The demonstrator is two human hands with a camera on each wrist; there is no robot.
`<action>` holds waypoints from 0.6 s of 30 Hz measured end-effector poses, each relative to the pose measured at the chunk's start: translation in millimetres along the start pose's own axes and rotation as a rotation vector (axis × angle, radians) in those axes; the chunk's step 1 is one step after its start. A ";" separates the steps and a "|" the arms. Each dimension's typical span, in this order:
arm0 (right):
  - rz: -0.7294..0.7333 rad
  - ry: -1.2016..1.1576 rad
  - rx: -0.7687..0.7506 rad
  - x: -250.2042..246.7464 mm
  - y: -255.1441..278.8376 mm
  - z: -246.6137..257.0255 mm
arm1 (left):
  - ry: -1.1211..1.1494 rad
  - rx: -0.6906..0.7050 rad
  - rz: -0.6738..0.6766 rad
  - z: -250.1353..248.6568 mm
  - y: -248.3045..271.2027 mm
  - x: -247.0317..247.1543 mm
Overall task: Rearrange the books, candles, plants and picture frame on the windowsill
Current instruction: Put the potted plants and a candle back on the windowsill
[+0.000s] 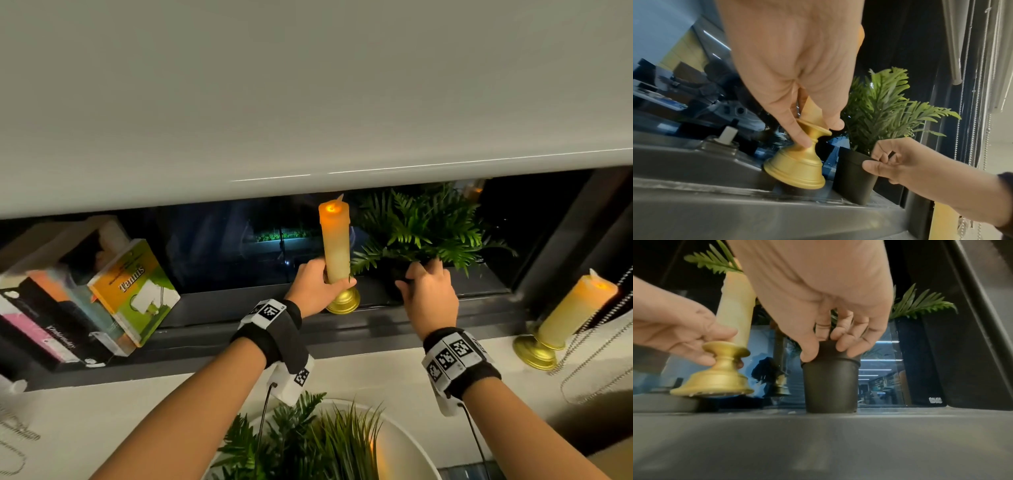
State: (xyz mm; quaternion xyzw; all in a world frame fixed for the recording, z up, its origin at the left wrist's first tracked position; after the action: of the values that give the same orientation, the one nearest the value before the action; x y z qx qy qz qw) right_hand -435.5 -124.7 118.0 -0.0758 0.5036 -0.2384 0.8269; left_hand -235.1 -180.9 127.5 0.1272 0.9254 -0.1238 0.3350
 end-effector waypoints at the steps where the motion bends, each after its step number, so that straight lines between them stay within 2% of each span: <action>1: -0.003 0.010 0.004 -1.7 -1.2 -2.0 | 0.001 -0.010 -0.009 1.0 -2.4 0.5; 6: -0.039 -0.010 0.090 -11.8 -6.4 -20.5 | -0.025 -0.042 -0.018 3.4 -13.9 7.0; 12: 0.023 -0.142 -0.014 -9.0 -11.9 -30.1 | -0.041 -0.045 -0.008 3.8 -21.4 22.2; 18: 0.100 -0.256 0.016 -5.3 -14.1 -35.1 | 0.063 -0.047 -0.019 -1.0 -19.9 31.1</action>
State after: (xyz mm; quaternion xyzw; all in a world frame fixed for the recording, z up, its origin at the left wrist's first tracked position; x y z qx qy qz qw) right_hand -472.5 -130.6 110.5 -0.0736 0.3951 -0.1892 0.8959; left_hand -265.2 -194.5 110.9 0.1144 0.9392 -0.1010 0.3076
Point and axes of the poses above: each hand's wrist, its own y-axis away from the middle knuckle, its own x-axis out of the palm, z = x × y, the point moved 6 cm from there along -y, towards the middle knuckle, and after that the axes turned 8 degrees about -y, right-handed, at the moved point
